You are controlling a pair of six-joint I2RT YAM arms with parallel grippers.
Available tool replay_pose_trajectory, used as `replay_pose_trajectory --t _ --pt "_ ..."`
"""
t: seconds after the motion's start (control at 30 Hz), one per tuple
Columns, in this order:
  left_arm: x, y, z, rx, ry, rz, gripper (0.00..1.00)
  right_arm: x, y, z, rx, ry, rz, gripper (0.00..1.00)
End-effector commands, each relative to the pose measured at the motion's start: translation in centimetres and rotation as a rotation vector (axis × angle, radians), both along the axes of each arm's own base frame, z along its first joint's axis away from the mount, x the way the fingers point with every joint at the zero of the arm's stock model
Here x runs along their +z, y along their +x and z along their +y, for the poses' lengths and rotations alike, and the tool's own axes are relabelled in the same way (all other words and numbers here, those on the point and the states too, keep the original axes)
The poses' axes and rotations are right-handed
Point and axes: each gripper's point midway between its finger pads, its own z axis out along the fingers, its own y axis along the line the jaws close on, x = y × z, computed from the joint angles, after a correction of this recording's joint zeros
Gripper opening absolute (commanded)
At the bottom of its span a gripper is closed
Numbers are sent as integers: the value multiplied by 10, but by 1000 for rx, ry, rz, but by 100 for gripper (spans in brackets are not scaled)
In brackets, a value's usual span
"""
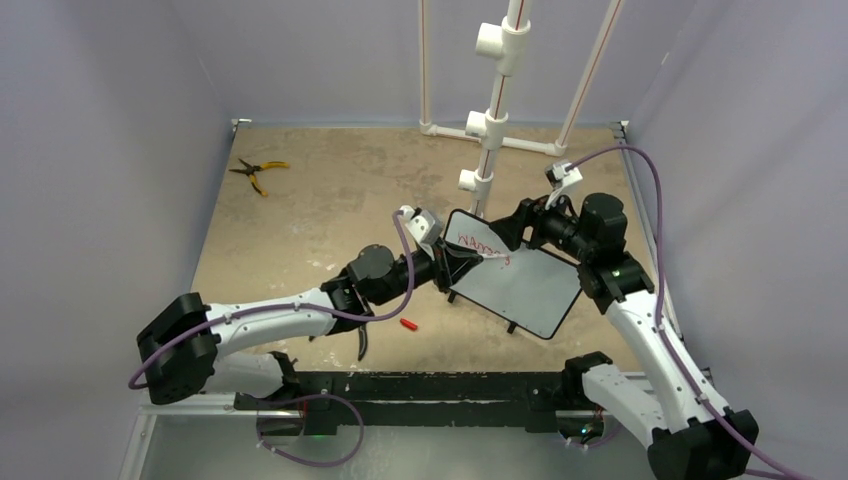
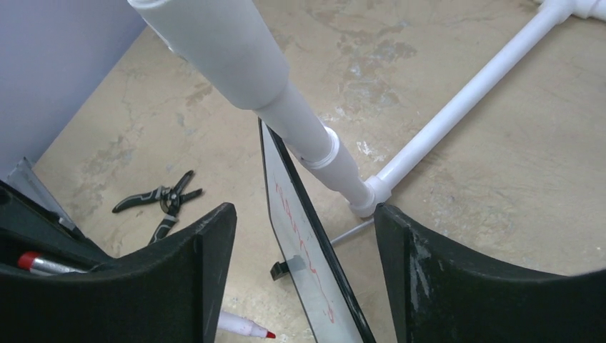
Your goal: Write a sentence on the whiteboard
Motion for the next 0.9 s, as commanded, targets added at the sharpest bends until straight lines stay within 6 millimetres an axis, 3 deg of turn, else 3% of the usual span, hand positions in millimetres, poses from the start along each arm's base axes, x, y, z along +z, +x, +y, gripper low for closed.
replay_pose_trajectory --t 0.0,0.17,0.87 --pt "20 1 -10 44 -26 -45 0 22 3 -10 -83 27 -80 77" --pt "17 -1 -21 84 -7 -42 0 32 3 -24 -166 42 -124 86" --pt "-12 4 -30 169 78 17 0 40 0 -30 -201 56 -152 88"
